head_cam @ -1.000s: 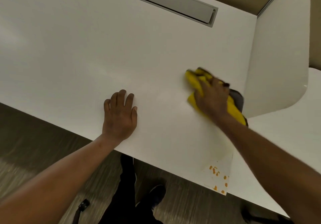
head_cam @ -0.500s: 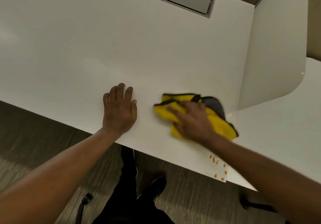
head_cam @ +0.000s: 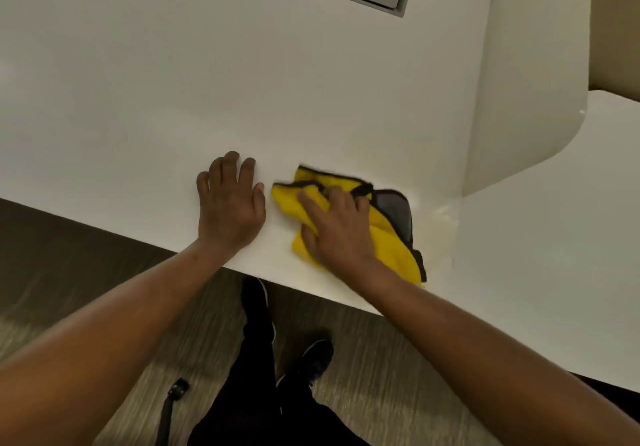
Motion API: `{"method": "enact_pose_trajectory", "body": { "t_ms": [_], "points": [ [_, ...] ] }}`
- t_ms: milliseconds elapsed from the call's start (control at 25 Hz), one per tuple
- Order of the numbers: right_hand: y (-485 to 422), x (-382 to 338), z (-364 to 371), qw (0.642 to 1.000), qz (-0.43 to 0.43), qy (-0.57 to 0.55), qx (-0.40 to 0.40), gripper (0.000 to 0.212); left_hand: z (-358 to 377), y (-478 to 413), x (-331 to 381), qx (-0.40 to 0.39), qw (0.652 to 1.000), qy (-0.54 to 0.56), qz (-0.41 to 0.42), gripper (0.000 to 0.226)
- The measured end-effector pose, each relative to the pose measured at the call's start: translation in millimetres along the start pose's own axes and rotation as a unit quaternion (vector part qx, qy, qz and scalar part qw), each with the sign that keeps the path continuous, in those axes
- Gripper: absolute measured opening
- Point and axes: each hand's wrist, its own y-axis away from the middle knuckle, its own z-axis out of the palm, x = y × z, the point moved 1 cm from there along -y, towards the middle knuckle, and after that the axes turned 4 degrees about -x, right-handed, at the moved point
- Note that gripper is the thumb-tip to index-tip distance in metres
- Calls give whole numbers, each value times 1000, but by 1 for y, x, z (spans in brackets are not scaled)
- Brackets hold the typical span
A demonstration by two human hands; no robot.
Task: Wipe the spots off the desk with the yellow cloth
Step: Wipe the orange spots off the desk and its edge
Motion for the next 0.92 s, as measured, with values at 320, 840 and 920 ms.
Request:
{"method": "enact_pose_trajectory", "body": {
  "t_ms": [320, 840, 920],
  "points": [
    [-23, 147, -32, 987, 143, 55, 39, 53, 0, 0, 0, -8, 1000, -9, 3, 47],
    [108, 122, -15, 998, 14, 48, 24, 55, -8, 3, 6, -8, 999, -28, 14, 43],
    [96, 159, -27, 983, 175, 16, 53, 52, -8, 3, 8, -9, 999, -28, 17, 42]
  ]
}}
